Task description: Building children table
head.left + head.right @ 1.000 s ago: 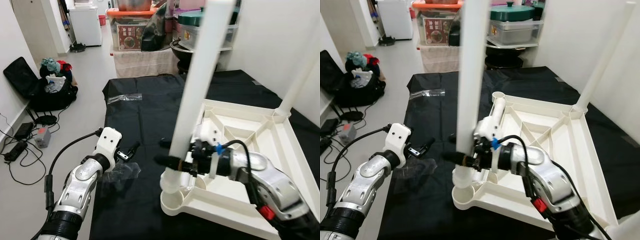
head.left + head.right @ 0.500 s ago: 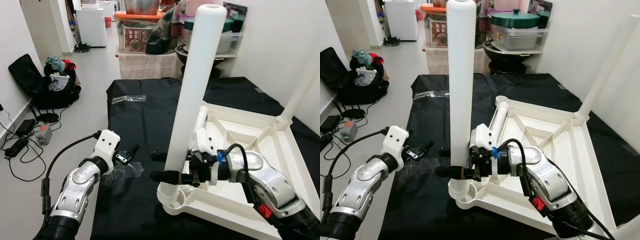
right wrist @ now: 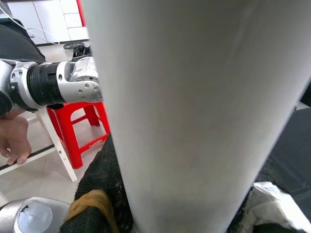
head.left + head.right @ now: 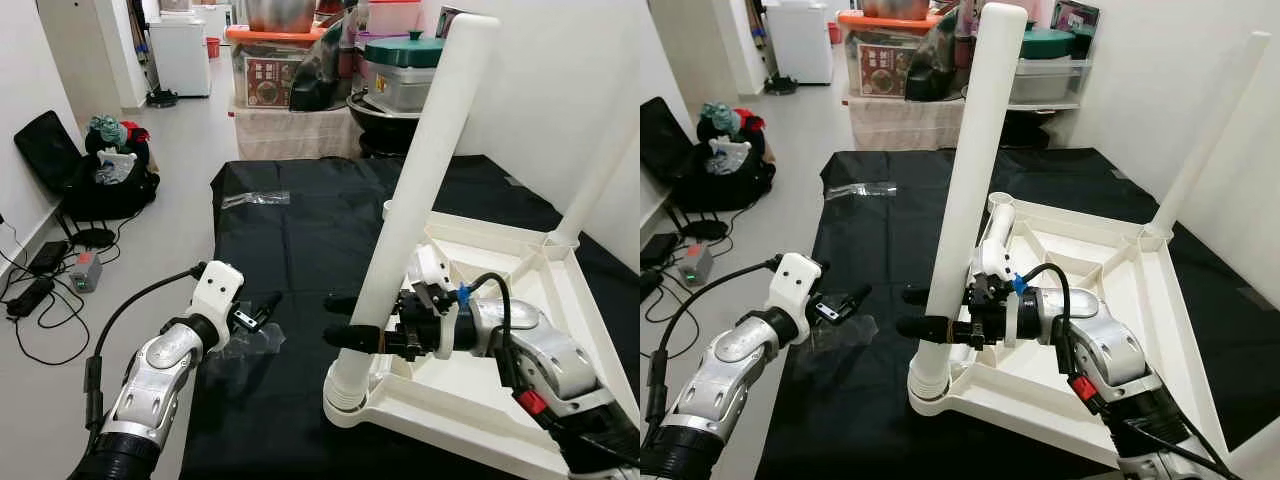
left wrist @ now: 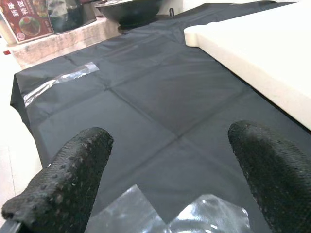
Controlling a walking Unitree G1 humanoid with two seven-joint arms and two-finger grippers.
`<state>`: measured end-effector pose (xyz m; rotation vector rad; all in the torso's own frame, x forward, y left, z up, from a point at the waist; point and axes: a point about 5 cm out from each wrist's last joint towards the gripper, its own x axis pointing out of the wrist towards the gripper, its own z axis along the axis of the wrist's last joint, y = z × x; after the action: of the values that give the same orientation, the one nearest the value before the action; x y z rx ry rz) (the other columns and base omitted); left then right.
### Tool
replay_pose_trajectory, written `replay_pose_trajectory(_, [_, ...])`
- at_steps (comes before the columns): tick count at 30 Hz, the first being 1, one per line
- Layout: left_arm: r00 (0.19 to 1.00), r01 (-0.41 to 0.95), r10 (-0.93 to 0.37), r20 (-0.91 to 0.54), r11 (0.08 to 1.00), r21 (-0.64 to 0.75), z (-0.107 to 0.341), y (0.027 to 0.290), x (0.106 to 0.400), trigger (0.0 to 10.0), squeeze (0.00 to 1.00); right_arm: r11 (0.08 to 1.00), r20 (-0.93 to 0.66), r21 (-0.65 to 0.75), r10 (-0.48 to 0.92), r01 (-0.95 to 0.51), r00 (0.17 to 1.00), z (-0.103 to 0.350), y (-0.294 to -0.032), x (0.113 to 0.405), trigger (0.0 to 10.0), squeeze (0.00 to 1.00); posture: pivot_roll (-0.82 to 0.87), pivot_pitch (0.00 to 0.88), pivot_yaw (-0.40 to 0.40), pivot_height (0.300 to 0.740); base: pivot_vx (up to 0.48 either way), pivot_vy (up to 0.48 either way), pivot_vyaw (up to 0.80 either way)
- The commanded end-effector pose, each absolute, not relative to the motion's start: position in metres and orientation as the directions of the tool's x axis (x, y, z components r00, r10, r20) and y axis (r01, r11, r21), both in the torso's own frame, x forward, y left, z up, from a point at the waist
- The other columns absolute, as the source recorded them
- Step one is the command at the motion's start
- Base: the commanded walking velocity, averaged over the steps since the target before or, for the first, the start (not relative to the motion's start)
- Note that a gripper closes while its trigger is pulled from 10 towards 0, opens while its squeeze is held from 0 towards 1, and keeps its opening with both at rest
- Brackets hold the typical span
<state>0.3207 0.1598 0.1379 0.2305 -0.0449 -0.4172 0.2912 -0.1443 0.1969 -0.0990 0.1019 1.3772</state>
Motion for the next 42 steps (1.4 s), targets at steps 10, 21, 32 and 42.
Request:
replay_pose_trajectory(10, [0.904,0.421,-0.428,-0.016,0.881,0.216,0.136,0.155,0.319,10.0,0.00,0.246,-0.221,0.057,0.948,-0.967,0.229,0.171,-0.154,0.292,10.0,0.00,0.10,0.000,-0.059,0.740,0.000,0.000,0.00])
replay_pose_trajectory(21, [0.901,0.427,-0.434,-0.019,0.878,0.217,0.136,0.154,0.319,10.0,0.00,0.208,-0.232,0.058,0.954,-0.976,0.190,0.168,-0.153,0.289,10.0,0.00,0.10,0.000,-0.060,0.740,0.000,0.000,0.00])
replay_pose_trajectory(32, [0.900,0.429,-0.436,-0.020,0.877,0.217,0.136,0.153,0.320,10.0,0.00,0.238,-0.248,0.035,0.943,-0.971,0.222,0.164,-0.141,0.291,10.0,0.00,0.10,0.000,-0.062,0.740,0.000,0.000,0.00])
replay_pose_trajectory(42, [0.904,0.421,-0.426,-0.022,0.882,0.211,0.134,0.154,0.319,10.0,0.00,0.764,-0.328,-0.067,0.591,-0.642,0.737,0.147,-0.144,0.313,10.0,0.00,0.08,0.000,-0.070,0.740,0.000,0.000,0.00])
